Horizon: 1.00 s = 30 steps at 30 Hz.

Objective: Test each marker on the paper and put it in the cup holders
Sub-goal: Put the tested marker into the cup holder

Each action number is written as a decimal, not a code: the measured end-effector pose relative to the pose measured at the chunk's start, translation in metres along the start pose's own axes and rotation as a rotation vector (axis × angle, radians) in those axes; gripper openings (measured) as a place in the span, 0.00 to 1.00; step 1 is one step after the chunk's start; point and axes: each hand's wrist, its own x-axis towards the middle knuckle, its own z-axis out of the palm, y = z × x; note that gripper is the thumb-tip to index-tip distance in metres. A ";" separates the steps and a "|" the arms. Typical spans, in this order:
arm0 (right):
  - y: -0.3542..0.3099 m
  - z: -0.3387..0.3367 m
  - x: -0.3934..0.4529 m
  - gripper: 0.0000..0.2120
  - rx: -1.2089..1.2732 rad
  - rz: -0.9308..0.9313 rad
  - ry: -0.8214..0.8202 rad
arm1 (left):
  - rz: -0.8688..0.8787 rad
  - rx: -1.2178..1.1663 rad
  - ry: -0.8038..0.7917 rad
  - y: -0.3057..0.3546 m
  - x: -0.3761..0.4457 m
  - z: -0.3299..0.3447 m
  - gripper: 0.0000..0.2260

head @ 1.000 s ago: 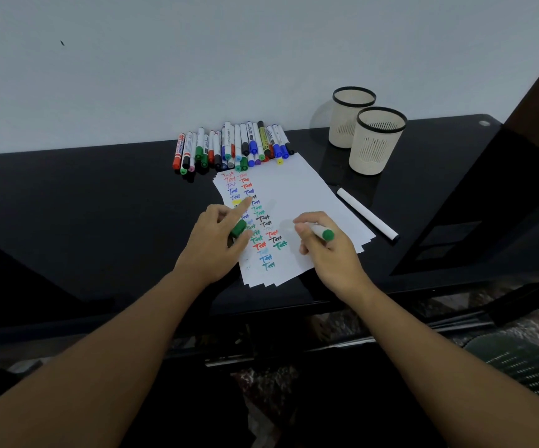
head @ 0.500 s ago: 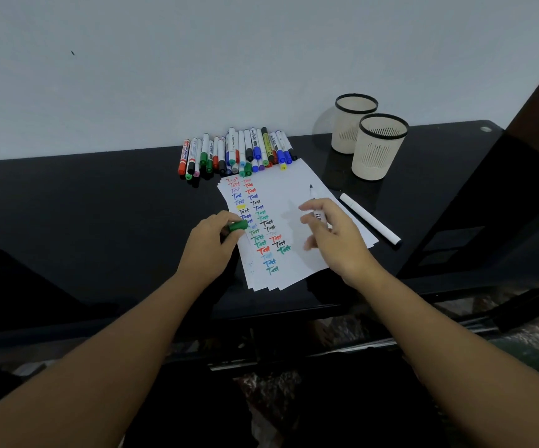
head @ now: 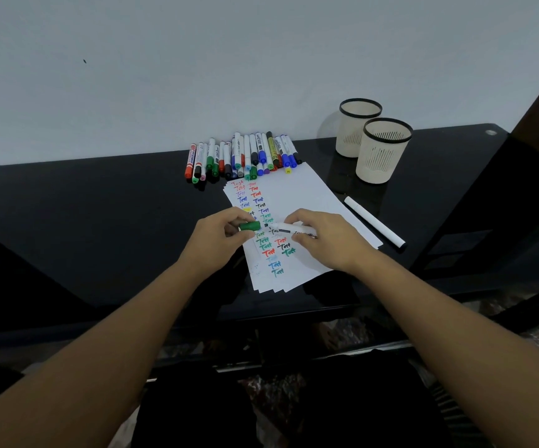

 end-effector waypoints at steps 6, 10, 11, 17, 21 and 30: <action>-0.003 0.001 0.001 0.12 0.022 -0.067 -0.018 | 0.021 0.041 -0.075 0.016 0.000 -0.001 0.09; -0.012 0.000 0.001 0.14 -0.116 -0.100 -0.037 | 0.031 0.054 -0.162 0.026 0.001 -0.003 0.10; -0.013 0.000 0.001 0.15 -0.177 -0.127 -0.036 | 0.023 0.053 -0.187 0.029 0.002 -0.004 0.12; -0.018 -0.004 -0.002 0.20 -0.117 -0.217 -0.135 | -0.047 -0.111 -0.201 0.044 0.001 -0.004 0.31; -0.014 0.002 -0.002 0.25 -0.051 -0.231 -0.120 | -0.125 -0.317 -0.220 0.042 0.009 -0.003 0.42; 0.003 0.000 -0.002 0.19 0.054 -0.086 0.073 | -0.124 0.306 -0.244 -0.008 0.014 0.006 0.36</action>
